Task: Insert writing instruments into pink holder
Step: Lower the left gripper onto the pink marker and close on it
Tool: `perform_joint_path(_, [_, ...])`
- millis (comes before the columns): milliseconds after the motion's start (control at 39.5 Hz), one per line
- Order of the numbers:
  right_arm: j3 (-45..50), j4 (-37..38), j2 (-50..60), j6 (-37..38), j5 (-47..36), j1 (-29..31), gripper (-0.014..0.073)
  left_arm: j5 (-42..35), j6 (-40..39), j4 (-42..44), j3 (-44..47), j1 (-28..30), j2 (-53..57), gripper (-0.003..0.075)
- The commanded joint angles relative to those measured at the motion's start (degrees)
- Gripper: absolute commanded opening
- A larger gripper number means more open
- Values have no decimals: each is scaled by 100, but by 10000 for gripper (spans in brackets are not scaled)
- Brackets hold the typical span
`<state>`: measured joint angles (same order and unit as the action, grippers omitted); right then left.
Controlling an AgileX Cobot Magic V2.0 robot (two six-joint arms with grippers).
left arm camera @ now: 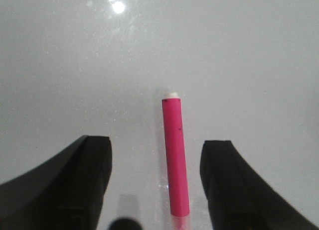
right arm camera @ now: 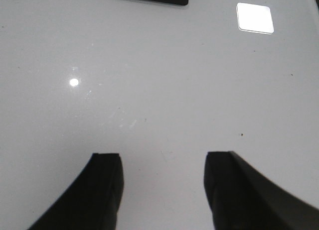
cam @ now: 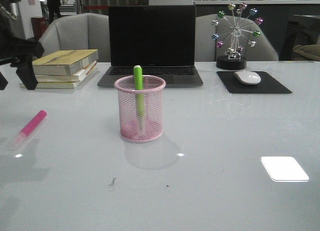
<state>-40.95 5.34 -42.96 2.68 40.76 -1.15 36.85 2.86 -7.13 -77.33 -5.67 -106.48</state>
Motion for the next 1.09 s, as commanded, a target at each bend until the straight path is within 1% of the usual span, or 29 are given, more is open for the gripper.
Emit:
perform_joint_path(0, [-157,118,24,-7,-386,43,478,-183,4,-74,-199,-7,93,458])
perform_joint_path(456, [-157,118,24,-7,-386,43,478,-183,4,-150,-222,-12,-597,458])
perform_joint_path(684, [-157,118,24,-7,-386,43,478,-182,4,-225,-222,-28,-744,458])
perform_joint_path(760, [-157,118,24,-7,-386,43,478,-182,4,-225,-222,-54,-782,445])
perform_joint_path(836, [-157,118,24,-7,-386,43,478,-182,4,-225,-222,-76,-796,382])
perform_joint_path(887, [-157,118,24,-7,-386,43,478,-171,14,-225,-222,-90,-825,304])
perform_joint_path(912, [-157,118,24,-7,-386,43,478,-158,14,-225,-222,-104,-841,282])
perform_joint_path(963, [-157,118,24,-7,-386,43,478,-130,44,-225,-222,-130,-879,193])
perform_joint_path(1039, [-157,118,24,-7,-386,43,478,-113,86,-225,-222,-160,-926,83])
perform_joint_path(1065, [-157,118,24,-7,-386,43,478,-113,86,-225,-222,-185,-949,90])
